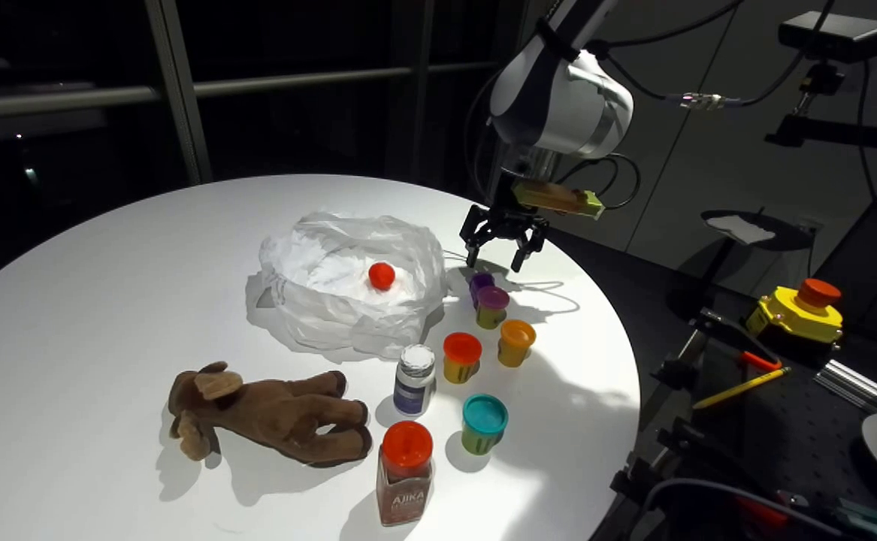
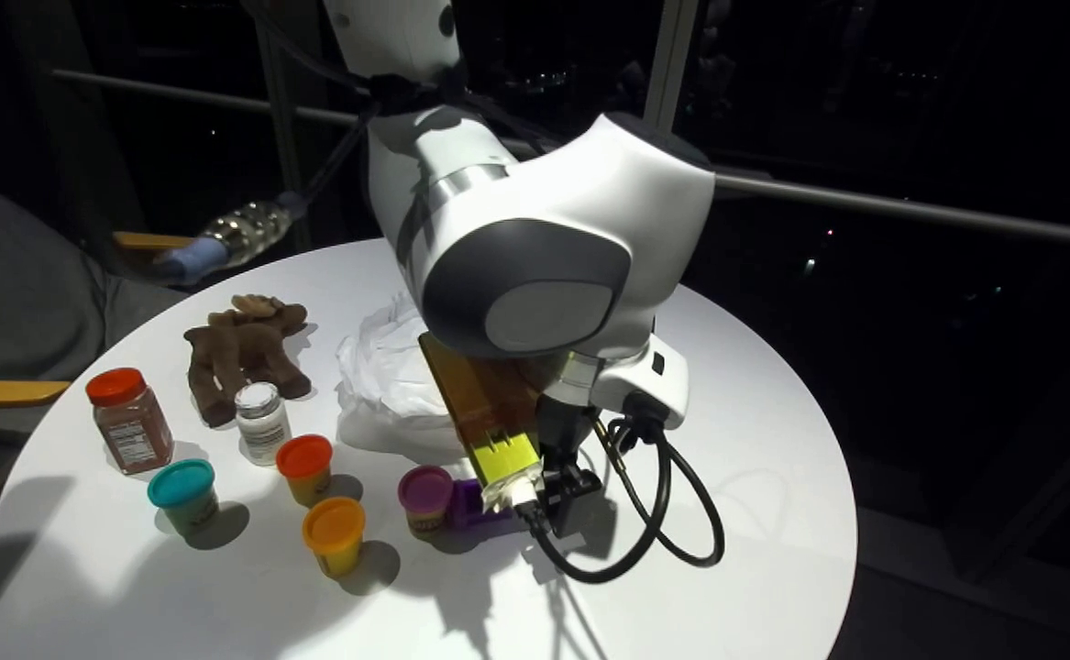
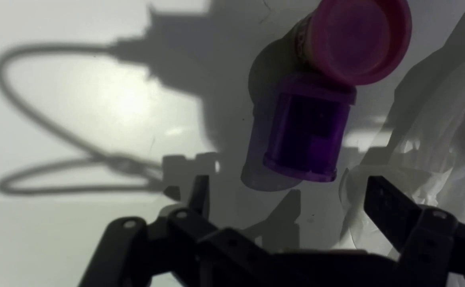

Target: Put the objects and the bottles in the plastic bag

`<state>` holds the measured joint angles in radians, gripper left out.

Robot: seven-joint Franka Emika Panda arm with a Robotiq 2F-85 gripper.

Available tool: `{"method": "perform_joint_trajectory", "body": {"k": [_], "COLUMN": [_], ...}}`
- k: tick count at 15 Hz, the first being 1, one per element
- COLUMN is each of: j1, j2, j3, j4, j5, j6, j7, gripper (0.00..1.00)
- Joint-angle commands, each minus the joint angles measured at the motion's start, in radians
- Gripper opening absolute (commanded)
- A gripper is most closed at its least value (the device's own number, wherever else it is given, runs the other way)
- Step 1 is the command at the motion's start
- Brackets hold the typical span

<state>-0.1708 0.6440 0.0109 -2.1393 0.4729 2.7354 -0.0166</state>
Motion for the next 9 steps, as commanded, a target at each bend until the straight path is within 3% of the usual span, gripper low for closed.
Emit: {"method": "perform_joint_trajectory", "body": {"k": [1,6,7,9], "j1": [-0.011,-0.012,-0.012,-0.013], "j2": [0.041,0.075,0.075,0.071], "j3": [0.016,0.021,0.023,0.025], "j4": [0.048,0.079,0.081,0.084], "j5": [-0.028,-0.023,-0.022,-0.016], "j6": [-0.040,-0.079,-0.085,-0.090], "j7": [0.051,0.073,0.076,0.082], "gripper": [1.00,1.00,0.79,0.66]}}
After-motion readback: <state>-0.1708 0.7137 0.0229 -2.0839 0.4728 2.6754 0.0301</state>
